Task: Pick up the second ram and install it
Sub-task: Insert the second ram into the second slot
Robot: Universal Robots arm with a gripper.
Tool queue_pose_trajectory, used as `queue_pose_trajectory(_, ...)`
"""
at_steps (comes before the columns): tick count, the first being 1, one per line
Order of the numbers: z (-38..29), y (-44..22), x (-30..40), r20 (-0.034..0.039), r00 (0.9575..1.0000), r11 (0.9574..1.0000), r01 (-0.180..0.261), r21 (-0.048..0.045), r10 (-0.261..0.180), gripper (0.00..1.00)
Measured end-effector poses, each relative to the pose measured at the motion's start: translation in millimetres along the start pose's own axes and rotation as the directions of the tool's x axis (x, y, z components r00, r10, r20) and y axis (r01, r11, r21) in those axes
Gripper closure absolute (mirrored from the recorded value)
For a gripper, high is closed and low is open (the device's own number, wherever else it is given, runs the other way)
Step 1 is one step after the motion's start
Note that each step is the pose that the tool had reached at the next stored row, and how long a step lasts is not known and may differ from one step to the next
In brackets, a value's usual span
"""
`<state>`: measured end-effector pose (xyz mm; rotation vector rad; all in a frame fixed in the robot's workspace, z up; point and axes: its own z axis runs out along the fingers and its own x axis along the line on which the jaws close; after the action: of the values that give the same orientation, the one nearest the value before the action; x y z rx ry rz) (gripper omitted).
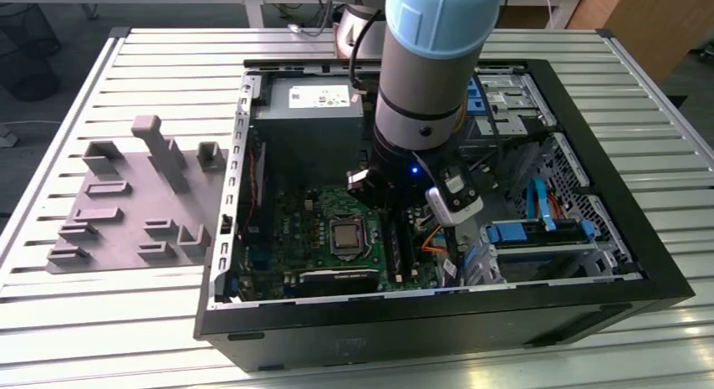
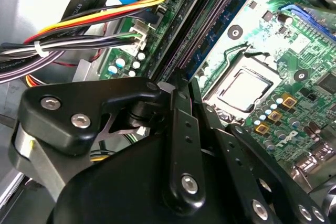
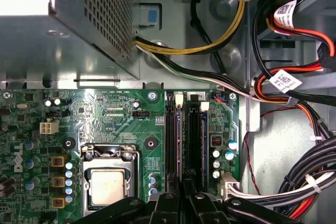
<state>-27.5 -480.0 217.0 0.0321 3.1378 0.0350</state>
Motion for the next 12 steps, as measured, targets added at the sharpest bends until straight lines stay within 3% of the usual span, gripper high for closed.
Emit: queue_pose_trajectory(12, 1.0, 0.0, -0.6, -0.0045, 1.0, 1.0, 0.0, -0.0005, 0.0, 0.86)
